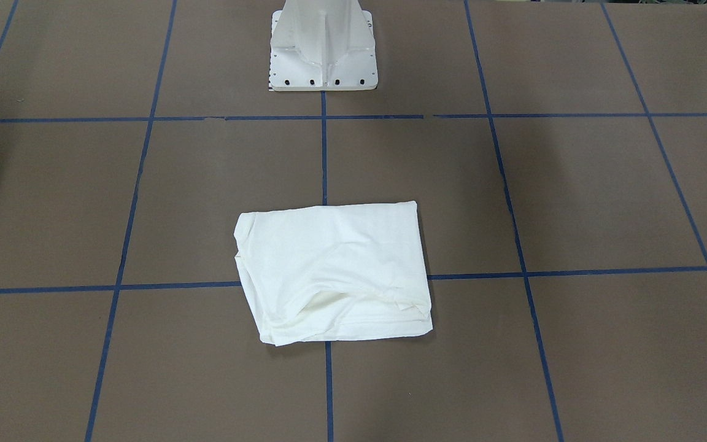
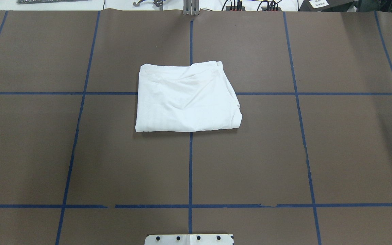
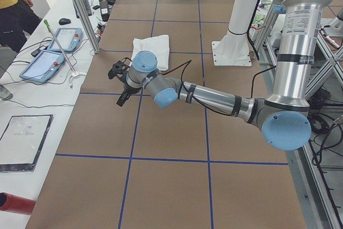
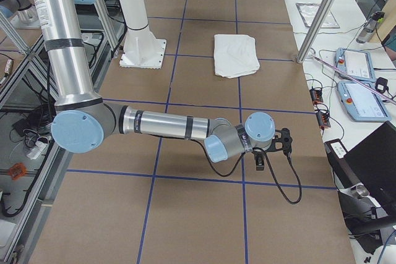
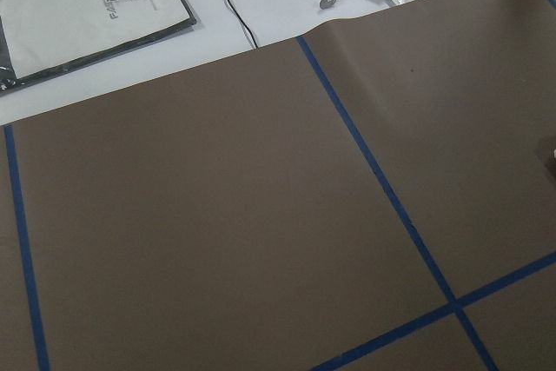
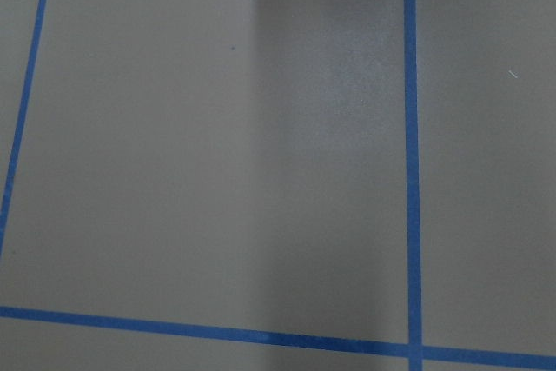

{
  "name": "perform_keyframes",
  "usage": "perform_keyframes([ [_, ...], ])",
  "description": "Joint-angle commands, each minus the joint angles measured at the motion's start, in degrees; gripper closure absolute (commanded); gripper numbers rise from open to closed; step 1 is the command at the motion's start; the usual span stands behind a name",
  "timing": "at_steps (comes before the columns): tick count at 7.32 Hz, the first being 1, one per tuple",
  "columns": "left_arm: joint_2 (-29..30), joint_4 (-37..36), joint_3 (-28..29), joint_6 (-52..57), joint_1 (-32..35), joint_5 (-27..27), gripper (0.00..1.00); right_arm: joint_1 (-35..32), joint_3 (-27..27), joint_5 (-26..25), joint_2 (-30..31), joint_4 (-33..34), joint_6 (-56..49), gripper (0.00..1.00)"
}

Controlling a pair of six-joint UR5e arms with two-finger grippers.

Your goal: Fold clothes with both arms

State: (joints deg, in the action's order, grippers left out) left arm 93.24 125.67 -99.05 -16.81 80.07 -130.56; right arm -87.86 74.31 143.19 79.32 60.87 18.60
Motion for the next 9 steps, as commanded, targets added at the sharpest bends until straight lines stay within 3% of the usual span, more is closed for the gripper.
perform_keyframes([
  [1, -2.79, -1.29, 0.77, 6.84, 5.24, -0.05, 0.0, -0.73, 0.48, -1.06, -0.91, 7.55, -8.19, 0.0],
  [3, -2.45, -7.61, 0.7, 15.3, 10.01, 0.04, 0.0, -2.05, 3.89, -4.4, -2.15, 18.37, -15.25, 0.0],
  [5, -8.55, -7.54, -3.49, 15.67, 10.89, -0.14, 0.0, -2.49, 7.93, -4.94, 1.51, 19.99, -19.98, 0.0],
  [7, -9.66, -9.12, -1.25, 14.45, 10.81, -1.02, 0.0, -1.54, 13.03, -4.94, 6.26, 19.9, -19.14, 0.0],
  [9, -9.65, -8.51, -0.17, 10.14, 10.9, 0.12, 0.0, -1.53, 13.85, -4.76, 7.42, 19.99, -19.04, 0.0],
])
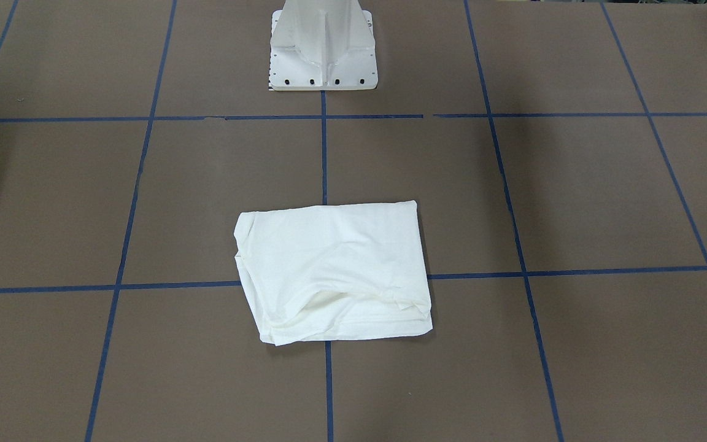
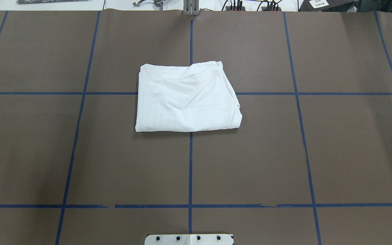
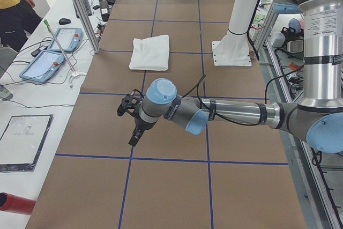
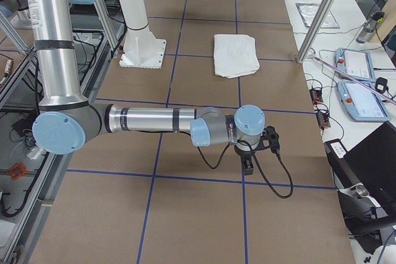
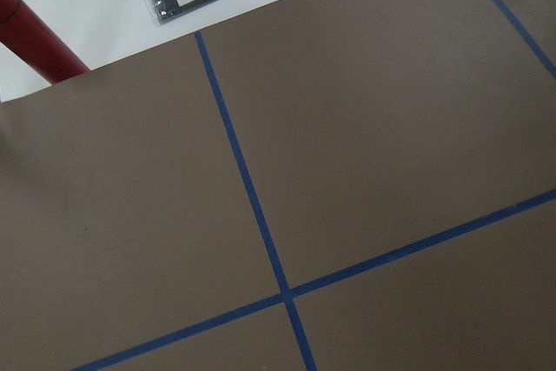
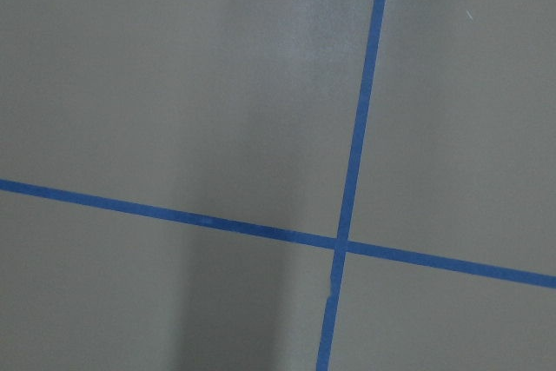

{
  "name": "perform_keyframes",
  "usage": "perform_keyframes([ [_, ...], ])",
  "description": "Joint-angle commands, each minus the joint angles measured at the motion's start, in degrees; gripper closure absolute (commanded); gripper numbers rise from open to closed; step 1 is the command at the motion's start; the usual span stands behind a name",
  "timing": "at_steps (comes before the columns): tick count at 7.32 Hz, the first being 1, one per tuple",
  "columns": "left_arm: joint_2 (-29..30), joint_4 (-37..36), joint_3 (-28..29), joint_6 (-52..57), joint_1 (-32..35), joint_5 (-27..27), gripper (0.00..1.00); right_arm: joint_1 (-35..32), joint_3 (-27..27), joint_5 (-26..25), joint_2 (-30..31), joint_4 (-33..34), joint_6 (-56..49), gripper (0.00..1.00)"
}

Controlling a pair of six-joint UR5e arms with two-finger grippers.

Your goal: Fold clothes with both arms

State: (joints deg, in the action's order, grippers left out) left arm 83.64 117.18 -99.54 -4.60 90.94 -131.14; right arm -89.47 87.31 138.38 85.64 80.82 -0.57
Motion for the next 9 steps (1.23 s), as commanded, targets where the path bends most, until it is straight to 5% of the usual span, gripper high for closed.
perform_keyframes([
  [1, 0.11, -0.28, -0.29, -2.08, 0.02, 1.67, 0.0, 0.35, 0.67, -0.74, 2.06, -0.22, -0.13, 0.0],
  [5, 0.64, -0.55, -0.74, -1.91, -0.41, 1.33, 0.0, 1.76, 1.1, -0.92, 5.04, 0.04, -0.13, 0.0],
  [7, 1.77, -6.91, -2.22, -2.17, -1.91, 0.98, 0.0, 1.67, 3.29, -0.92, 7.77, 0.04, -0.13, 0.0],
  [9, 3.02, -12.58, -2.06, -2.17, -2.09, -1.29, 0.0, 2.72, 5.58, -1.71, 8.39, 7.9, -0.74, 0.0],
])
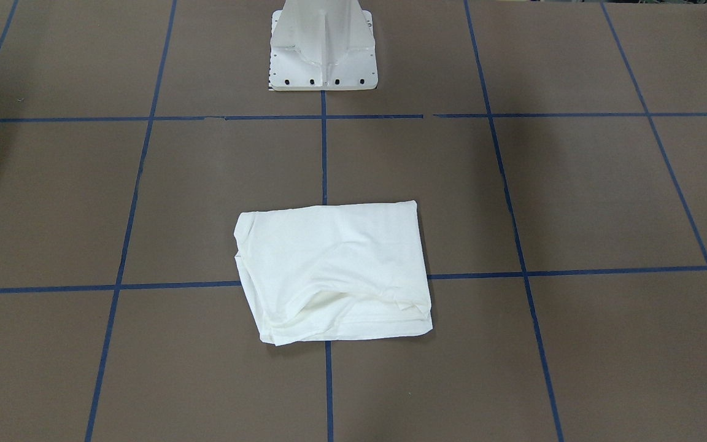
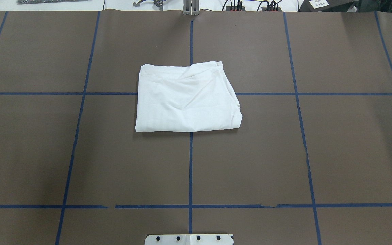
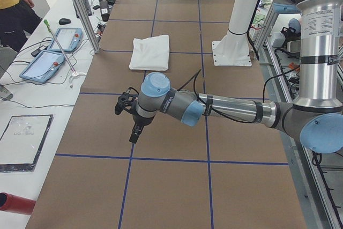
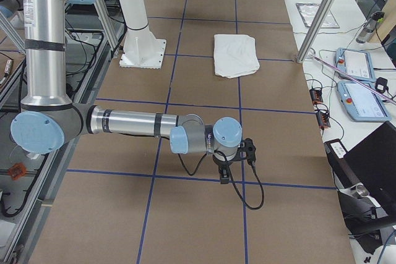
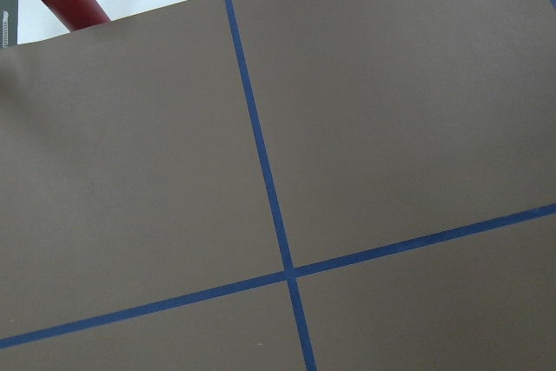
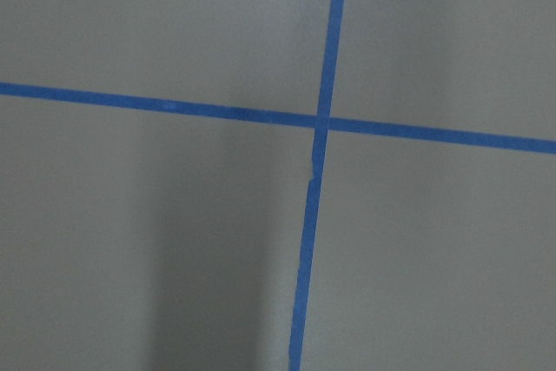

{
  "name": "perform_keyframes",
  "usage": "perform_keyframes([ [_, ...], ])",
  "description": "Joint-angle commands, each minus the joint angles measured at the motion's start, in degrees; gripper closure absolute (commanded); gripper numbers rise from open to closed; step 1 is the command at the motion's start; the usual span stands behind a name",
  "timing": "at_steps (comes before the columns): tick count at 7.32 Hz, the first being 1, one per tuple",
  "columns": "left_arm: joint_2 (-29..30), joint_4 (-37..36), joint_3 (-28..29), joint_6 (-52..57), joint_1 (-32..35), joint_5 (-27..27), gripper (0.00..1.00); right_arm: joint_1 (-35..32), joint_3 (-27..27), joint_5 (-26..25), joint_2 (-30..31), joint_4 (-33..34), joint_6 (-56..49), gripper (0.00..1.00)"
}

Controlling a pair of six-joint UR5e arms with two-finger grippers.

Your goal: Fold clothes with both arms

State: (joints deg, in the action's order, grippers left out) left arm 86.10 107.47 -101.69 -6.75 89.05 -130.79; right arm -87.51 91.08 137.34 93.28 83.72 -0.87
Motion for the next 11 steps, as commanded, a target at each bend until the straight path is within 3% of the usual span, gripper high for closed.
perform_keyframes([
  [1, 0.04, -3.14, 0.35, -0.02, -0.19, -2.27, 0.0, 0.77, 2.25, -4.93, 1.72, 5.4, -0.54, 0.0],
  [2, -0.05, -2.62, 0.09, -0.02, -0.19, -2.37, 0.0, 0.77, 2.17, -5.76, 3.04, 4.36, -0.45, 0.0],
  [8, 0.48, -0.95, -1.49, 0.68, -0.72, -2.28, 0.0, 0.5, 7.09, 0.38, 3.75, 3.91, 0.34, 0.0],
  [11, 0.65, 5.96, -0.44, 0.34, -3.25, -2.37, 0.0, 0.5, 6.66, 0.47, 3.58, 3.91, 0.25, 0.0],
])
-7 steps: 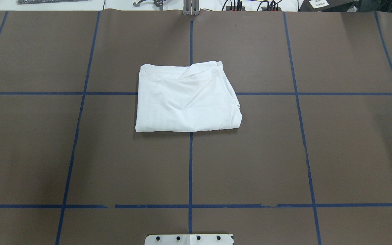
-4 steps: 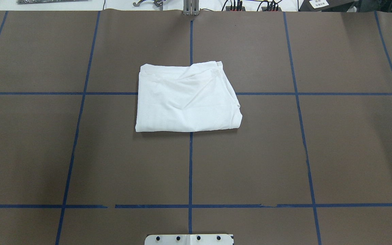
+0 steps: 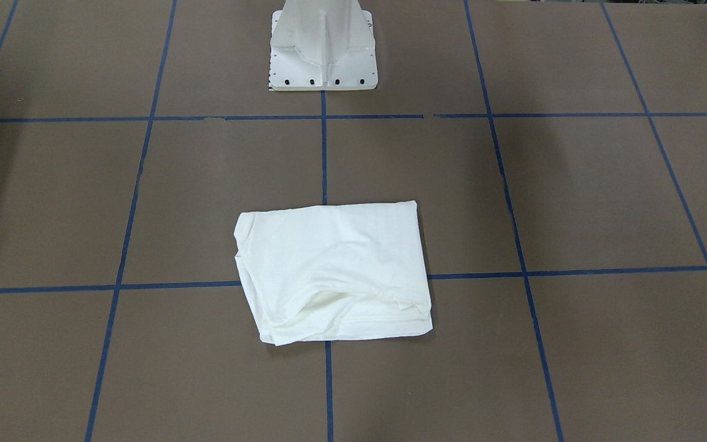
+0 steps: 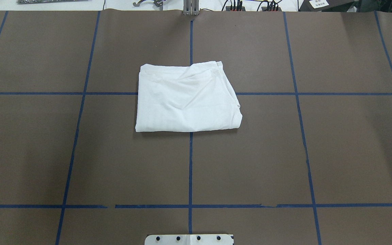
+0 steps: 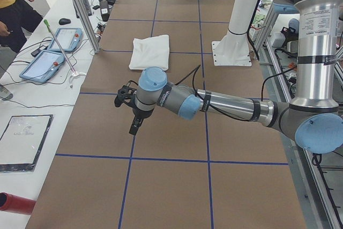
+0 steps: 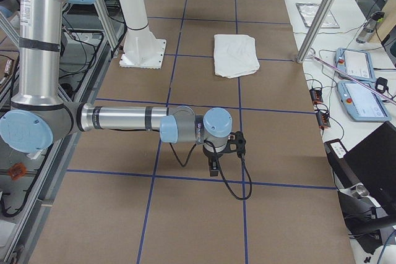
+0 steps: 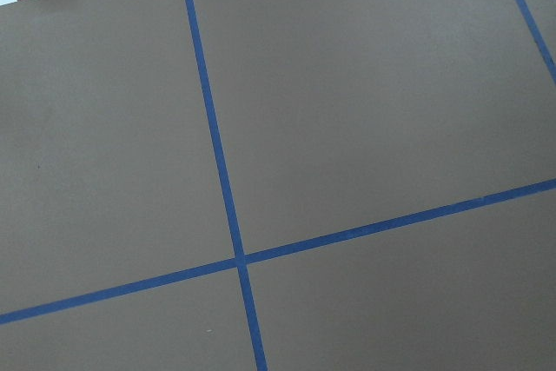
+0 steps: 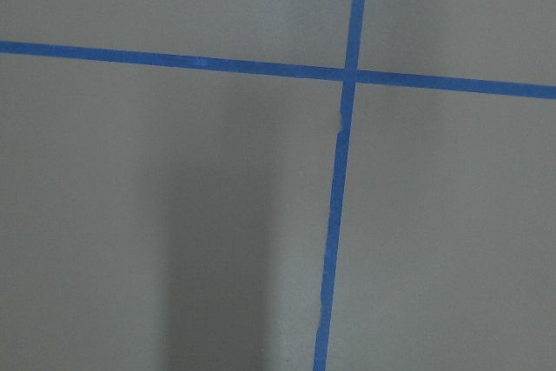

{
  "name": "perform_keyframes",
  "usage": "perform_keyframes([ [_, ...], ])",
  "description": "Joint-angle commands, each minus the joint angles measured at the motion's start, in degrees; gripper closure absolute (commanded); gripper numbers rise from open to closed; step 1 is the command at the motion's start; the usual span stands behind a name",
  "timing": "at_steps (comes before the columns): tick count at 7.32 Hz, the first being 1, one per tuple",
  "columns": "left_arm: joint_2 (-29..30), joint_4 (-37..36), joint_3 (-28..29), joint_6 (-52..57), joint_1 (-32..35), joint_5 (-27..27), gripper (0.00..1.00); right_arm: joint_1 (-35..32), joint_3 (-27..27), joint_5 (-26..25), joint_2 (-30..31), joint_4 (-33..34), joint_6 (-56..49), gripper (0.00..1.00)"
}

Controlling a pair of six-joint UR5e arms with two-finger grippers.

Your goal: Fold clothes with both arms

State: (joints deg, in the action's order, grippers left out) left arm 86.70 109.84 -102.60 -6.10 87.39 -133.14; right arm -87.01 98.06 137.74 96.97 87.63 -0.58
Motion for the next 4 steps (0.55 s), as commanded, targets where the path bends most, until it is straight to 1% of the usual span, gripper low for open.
perform_keyframes([
  [1, -0.04, 4.49, -0.14, -0.23, -2.57, -0.1, 0.0, 0.0, -1.02, -0.02, -0.81, -0.09, -0.03, 0.0],
  [3, 0.4, 4.59, 0.99, -0.05, -3.8, 0.6, 0.0, 0.0, -0.94, -0.02, -0.65, -0.09, -0.12, 0.0],
  [4, 1.53, 5.98, 2.13, -0.05, -4.33, 0.6, 0.0, 0.0, -0.94, 0.07, -0.64, -0.09, -0.12, 0.0],
])
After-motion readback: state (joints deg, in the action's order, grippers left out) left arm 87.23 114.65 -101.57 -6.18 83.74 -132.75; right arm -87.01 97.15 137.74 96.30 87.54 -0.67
